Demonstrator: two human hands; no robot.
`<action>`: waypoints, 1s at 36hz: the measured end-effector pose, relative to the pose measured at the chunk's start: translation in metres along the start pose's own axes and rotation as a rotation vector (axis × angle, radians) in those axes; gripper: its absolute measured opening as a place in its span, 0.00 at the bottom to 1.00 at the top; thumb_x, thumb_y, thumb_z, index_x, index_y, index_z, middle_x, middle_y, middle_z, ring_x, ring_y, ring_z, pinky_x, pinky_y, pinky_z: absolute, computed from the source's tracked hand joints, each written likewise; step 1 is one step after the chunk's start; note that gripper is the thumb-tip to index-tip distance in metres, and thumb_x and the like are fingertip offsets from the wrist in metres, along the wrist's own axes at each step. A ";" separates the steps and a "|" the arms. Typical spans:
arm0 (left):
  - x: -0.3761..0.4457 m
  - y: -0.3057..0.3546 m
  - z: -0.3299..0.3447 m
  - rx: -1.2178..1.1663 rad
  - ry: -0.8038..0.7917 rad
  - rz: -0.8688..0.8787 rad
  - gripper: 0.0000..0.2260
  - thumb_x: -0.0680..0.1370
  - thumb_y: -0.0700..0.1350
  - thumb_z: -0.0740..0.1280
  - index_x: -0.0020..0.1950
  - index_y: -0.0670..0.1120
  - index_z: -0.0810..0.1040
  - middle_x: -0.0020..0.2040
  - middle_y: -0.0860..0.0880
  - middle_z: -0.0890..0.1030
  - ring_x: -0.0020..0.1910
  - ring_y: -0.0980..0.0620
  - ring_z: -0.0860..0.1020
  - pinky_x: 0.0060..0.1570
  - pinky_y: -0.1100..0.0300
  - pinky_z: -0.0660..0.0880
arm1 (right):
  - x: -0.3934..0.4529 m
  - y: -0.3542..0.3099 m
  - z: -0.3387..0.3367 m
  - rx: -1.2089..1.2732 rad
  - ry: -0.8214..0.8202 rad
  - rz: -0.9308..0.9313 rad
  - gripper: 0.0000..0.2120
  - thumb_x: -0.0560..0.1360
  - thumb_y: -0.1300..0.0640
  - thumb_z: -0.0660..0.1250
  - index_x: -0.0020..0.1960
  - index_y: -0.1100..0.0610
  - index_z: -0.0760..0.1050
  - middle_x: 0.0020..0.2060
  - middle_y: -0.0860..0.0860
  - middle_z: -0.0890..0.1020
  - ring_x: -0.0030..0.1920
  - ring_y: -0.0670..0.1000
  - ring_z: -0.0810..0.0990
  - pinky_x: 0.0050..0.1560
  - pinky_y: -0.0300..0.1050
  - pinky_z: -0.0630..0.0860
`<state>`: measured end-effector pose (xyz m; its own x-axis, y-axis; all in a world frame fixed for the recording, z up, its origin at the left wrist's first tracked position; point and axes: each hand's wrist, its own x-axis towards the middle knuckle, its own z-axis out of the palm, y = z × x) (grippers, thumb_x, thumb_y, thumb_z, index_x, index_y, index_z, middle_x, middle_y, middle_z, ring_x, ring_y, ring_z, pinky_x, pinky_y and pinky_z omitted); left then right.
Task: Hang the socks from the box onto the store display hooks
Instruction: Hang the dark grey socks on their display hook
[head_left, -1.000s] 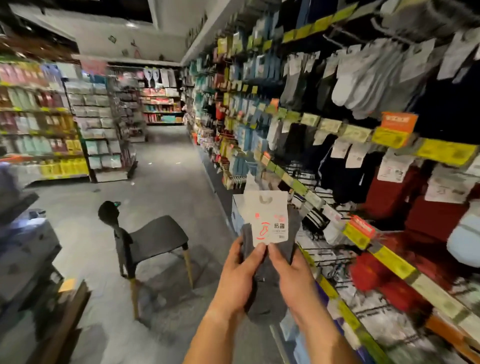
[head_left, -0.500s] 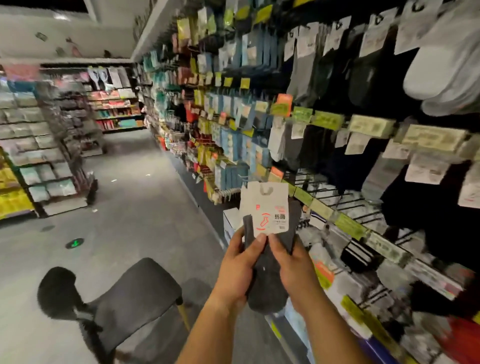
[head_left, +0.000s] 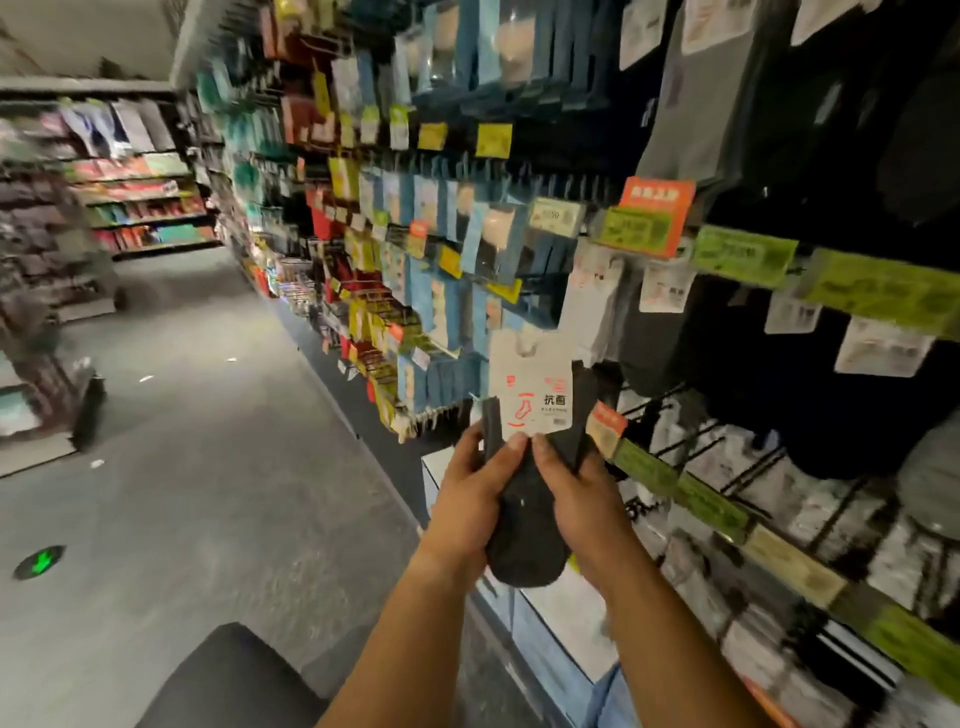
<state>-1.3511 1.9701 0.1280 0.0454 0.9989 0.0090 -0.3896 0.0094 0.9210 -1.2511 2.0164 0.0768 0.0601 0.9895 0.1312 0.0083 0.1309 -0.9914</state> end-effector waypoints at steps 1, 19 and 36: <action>0.021 -0.003 -0.008 0.010 0.022 0.009 0.18 0.81 0.39 0.66 0.70 0.42 0.75 0.63 0.40 0.82 0.60 0.42 0.83 0.54 0.53 0.82 | 0.011 -0.006 0.000 -0.007 0.040 -0.023 0.14 0.76 0.42 0.68 0.61 0.40 0.75 0.56 0.38 0.82 0.58 0.46 0.81 0.60 0.49 0.78; 0.222 -0.040 -0.041 -0.085 -0.529 -0.337 0.33 0.71 0.63 0.74 0.72 0.49 0.75 0.64 0.42 0.82 0.63 0.41 0.80 0.67 0.42 0.74 | 0.105 0.008 0.017 -0.243 0.807 -0.039 0.13 0.75 0.50 0.73 0.39 0.52 0.71 0.34 0.46 0.80 0.38 0.48 0.79 0.44 0.55 0.79; 0.271 -0.039 -0.037 -0.169 -0.675 -0.317 0.13 0.84 0.45 0.62 0.68 0.51 0.77 0.62 0.46 0.83 0.63 0.45 0.81 0.64 0.45 0.77 | 0.126 -0.013 0.052 0.203 0.954 -0.100 0.09 0.80 0.57 0.66 0.59 0.50 0.79 0.54 0.49 0.85 0.55 0.51 0.84 0.60 0.55 0.79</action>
<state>-1.3570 2.2420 0.0799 0.7097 0.7034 0.0407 -0.3970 0.3515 0.8478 -1.2959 2.1430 0.1061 0.8510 0.5203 0.0713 -0.1093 0.3082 -0.9450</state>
